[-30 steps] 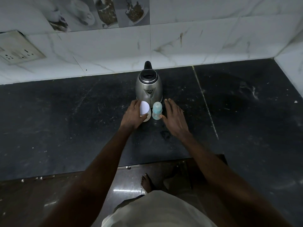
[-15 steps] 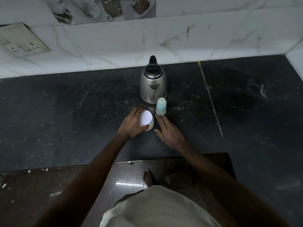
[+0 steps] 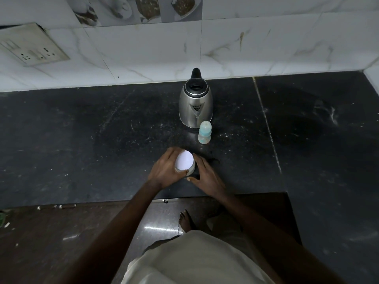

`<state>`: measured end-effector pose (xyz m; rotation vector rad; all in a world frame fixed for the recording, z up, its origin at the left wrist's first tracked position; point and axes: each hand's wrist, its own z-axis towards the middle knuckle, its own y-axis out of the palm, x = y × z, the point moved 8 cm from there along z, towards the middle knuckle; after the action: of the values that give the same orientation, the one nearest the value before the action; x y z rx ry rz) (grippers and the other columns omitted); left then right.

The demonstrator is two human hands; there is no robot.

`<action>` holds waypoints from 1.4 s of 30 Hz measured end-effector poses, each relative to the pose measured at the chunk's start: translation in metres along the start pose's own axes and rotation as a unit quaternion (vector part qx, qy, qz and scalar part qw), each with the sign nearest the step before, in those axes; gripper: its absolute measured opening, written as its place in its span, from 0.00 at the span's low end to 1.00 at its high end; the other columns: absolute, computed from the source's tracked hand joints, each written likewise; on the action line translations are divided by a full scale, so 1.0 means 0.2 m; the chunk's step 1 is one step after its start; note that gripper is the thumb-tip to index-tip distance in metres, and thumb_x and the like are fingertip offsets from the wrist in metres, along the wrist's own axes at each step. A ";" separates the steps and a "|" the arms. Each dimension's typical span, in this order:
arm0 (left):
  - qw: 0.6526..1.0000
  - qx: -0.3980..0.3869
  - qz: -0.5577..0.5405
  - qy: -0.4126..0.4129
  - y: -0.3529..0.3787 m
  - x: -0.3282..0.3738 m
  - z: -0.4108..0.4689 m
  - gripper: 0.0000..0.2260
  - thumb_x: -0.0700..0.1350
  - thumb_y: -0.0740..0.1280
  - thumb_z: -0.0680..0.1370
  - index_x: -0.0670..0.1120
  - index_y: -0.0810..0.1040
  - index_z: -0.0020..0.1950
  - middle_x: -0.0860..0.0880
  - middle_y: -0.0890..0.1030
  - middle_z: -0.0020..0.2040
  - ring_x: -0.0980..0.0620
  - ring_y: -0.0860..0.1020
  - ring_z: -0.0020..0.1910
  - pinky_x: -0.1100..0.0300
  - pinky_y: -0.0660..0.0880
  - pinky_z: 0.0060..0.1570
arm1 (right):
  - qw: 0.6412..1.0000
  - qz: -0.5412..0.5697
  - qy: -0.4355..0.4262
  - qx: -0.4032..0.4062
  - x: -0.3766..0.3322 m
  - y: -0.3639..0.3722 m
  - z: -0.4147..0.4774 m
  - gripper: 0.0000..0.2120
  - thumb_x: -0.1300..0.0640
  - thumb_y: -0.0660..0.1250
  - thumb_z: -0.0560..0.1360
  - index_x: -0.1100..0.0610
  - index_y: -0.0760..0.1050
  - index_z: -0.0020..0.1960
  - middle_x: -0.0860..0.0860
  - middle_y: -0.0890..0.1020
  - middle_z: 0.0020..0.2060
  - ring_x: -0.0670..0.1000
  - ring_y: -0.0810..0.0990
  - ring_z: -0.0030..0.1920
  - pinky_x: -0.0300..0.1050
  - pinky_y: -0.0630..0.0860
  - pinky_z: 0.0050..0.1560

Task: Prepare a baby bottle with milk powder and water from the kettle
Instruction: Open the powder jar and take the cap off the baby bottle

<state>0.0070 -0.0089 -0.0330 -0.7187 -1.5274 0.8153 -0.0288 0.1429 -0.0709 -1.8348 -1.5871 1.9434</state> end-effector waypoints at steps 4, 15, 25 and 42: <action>0.999 -0.024 -0.020 0.029 0.00 -0.01 -0.01 0.35 0.53 0.79 0.71 0.48 0.72 0.76 0.50 0.73 0.73 0.49 0.75 0.71 0.50 0.78 0.66 | 1.000 0.011 -0.001 0.015 -0.01 0.00 -0.01 0.43 0.57 0.79 0.74 0.61 0.61 0.83 0.55 0.66 0.79 0.53 0.67 0.78 0.46 0.66 0.78; 0.996 -0.061 -0.030 0.060 0.04 -0.03 -0.01 0.37 0.51 0.79 0.73 0.45 0.69 0.79 0.47 0.71 0.77 0.50 0.69 0.77 0.56 0.66 0.77 | 0.997 0.076 0.018 -0.014 -0.06 0.01 0.05 0.48 0.60 0.83 0.69 0.60 0.62 0.82 0.53 0.68 0.80 0.52 0.67 0.79 0.50 0.65 0.79; 0.996 -0.077 -0.022 0.040 0.05 -0.05 0.01 0.39 0.52 0.78 0.74 0.46 0.66 0.81 0.46 0.70 0.73 0.47 0.68 0.74 0.53 0.70 0.75 | 0.996 0.078 0.050 0.021 -0.08 0.03 0.05 0.45 0.60 0.83 0.68 0.60 0.66 0.80 0.55 0.73 0.75 0.55 0.72 0.75 0.49 0.70 0.74; 0.990 -0.094 0.068 0.082 0.03 -0.01 0.00 0.38 0.57 0.74 0.77 0.40 0.65 0.80 0.40 0.69 0.73 0.42 0.70 0.72 0.51 0.71 0.72 | 0.997 0.055 0.044 0.035 -0.09 0.03 0.02 0.44 0.57 0.83 0.69 0.60 0.66 0.80 0.57 0.74 0.76 0.56 0.73 0.75 0.51 0.71 0.74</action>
<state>0.0074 -0.0077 -0.0395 -1.0131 -1.4286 0.6999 -0.0239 0.1265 -0.0630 -1.9891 -1.4028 1.9043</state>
